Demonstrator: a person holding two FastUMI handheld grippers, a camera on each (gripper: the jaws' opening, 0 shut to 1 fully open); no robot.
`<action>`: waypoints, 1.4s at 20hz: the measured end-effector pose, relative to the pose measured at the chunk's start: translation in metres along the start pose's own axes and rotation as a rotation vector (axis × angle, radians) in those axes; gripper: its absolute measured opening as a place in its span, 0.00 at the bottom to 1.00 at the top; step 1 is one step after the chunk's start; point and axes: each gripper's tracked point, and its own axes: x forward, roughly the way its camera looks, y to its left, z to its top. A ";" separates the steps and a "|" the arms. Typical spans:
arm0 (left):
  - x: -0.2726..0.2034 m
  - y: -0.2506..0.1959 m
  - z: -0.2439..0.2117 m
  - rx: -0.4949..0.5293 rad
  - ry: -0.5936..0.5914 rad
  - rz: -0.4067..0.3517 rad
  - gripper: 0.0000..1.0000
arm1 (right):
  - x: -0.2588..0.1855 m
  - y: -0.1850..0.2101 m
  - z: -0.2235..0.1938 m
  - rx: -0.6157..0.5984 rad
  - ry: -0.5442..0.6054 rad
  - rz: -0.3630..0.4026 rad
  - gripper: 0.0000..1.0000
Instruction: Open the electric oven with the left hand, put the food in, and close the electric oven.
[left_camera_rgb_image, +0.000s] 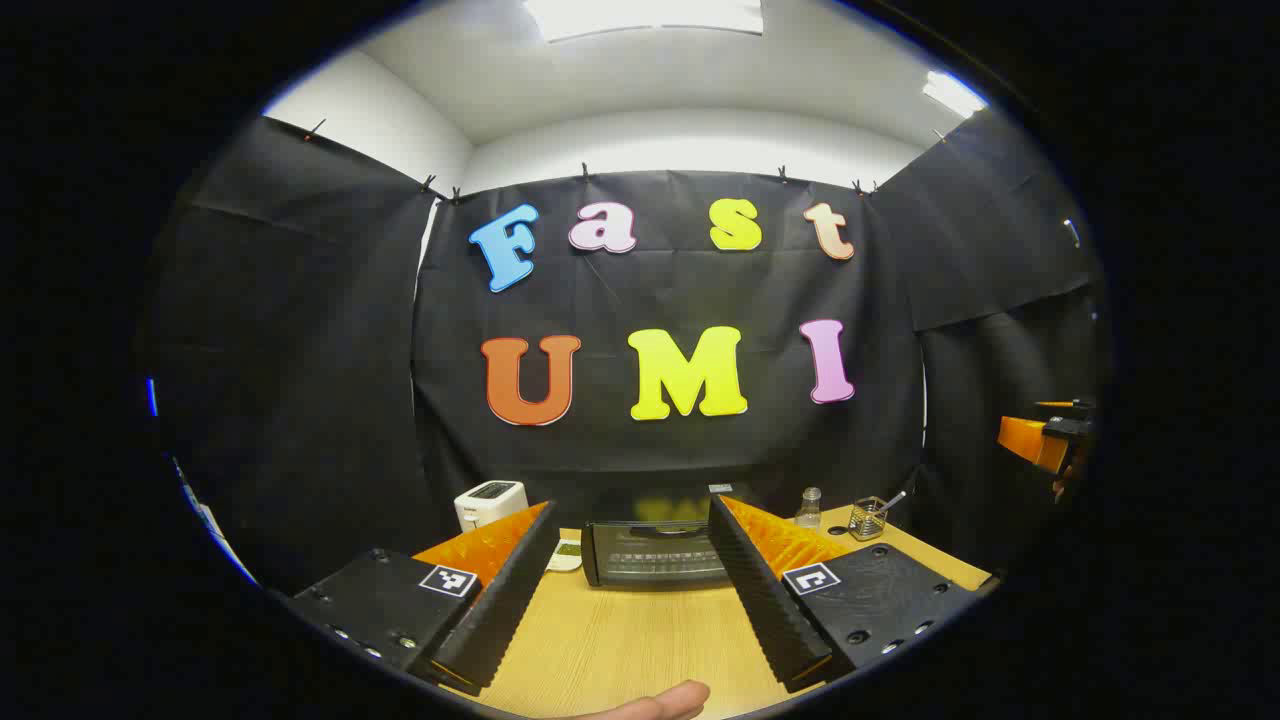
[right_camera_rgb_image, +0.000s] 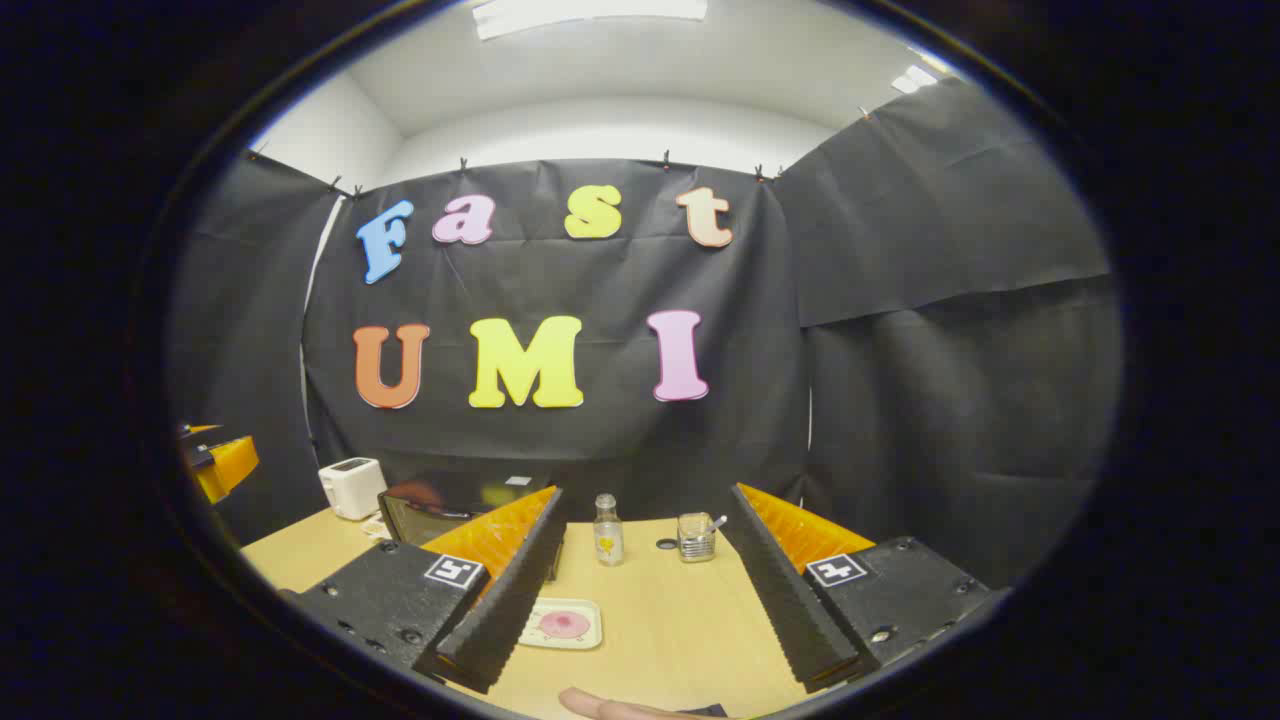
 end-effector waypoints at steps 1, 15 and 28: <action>0.000 -0.006 -0.002 -0.013 0.009 -0.020 0.95 | -0.001 -0.001 -0.001 -0.001 -0.002 0.000 0.99; 0.035 -0.025 -0.011 -0.040 0.019 -0.070 0.95 | 0.016 -0.015 -0.018 0.057 0.002 0.007 0.99; 0.205 -0.060 -0.118 -0.103 0.337 -0.107 0.95 | 0.025 -0.023 -0.015 0.037 -0.075 0.045 0.99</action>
